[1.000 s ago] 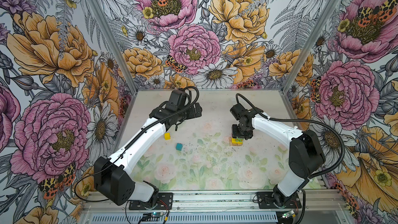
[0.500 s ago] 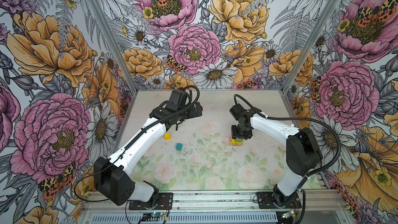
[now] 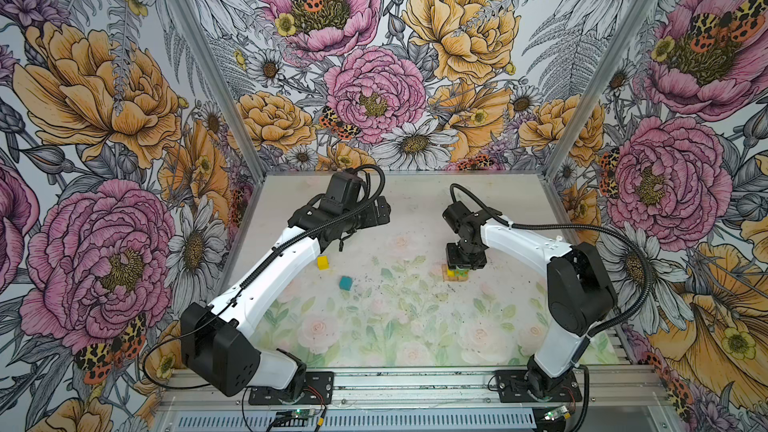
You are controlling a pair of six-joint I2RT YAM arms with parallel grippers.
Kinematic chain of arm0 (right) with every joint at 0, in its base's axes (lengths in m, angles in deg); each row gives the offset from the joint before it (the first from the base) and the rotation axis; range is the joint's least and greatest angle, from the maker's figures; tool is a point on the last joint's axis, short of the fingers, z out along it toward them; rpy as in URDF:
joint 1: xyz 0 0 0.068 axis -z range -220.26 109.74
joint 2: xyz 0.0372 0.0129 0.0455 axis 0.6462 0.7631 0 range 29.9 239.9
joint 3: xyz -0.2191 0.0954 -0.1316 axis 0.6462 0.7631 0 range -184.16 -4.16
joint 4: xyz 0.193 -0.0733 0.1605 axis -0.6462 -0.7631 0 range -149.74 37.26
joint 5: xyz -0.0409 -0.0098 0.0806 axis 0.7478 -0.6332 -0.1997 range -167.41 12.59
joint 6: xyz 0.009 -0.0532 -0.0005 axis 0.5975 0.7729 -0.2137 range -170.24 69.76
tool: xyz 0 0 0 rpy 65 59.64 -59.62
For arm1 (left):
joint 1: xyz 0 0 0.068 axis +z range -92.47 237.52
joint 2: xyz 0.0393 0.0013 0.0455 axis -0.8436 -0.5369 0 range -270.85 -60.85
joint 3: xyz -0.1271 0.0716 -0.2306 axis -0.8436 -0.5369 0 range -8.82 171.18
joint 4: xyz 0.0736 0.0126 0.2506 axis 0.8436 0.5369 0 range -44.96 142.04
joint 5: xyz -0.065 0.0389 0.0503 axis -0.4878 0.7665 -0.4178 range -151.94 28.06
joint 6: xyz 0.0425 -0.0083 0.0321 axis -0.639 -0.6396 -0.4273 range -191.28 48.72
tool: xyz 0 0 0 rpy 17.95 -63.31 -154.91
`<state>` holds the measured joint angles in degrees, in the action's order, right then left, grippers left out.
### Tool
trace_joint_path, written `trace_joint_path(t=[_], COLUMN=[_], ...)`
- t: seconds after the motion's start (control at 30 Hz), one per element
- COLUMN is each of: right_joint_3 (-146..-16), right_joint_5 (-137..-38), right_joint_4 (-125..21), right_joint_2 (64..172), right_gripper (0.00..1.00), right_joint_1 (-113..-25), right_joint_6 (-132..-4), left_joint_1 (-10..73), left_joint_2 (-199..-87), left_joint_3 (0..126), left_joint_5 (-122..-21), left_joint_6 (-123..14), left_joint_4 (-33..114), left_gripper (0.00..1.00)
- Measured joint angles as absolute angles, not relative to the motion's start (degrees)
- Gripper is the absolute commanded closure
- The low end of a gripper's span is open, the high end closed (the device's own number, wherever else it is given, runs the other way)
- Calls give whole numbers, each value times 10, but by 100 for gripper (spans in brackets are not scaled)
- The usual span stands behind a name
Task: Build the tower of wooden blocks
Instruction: 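Lower the owl block onto the pink block atop the stack, then open and raise the right gripper while the left gripper nears the yellow cube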
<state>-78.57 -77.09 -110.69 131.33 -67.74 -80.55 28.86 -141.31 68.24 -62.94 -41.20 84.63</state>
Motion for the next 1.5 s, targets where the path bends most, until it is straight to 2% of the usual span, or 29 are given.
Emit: trace_joint_path(t=[0.1,0.33,0.63,0.77,1.1,1.27,1.5], right_joint_3=[-786,-786,-794,-839,-1082,-1154,-1300], right_joint_5=[-771,-772,-777,-777,-781,-785,-792], right_joint_4=[-1107,-1107,-1109,-1137,-1192,-1208,-1251], right_joint_2=[1316,1324,1323,1312,1317,1370,1507], right_gripper=[48,28,19,18,19,20,20], right_joint_1=[-677,-676,-672,-672,-680,-706,-750], right_joint_6=[-805,-801,-802,-802,-801,-801,-801], left_joint_1=[289,289,289,289,301,328,372], left_joint_2=[-1413,-1413,-1413,-1413,-1369,-1285,-1171], left_joint_3=[683,685,688,693,670,606,524], left_joint_5=[-629,-629,-629,-626,-611,-600,-594], left_joint_6=[-412,-412,-412,-412,-412,-404,-381], left_joint_4=[846,846,847,847,851,858,890], left_gripper=[1,1,1,1,1,1,1])
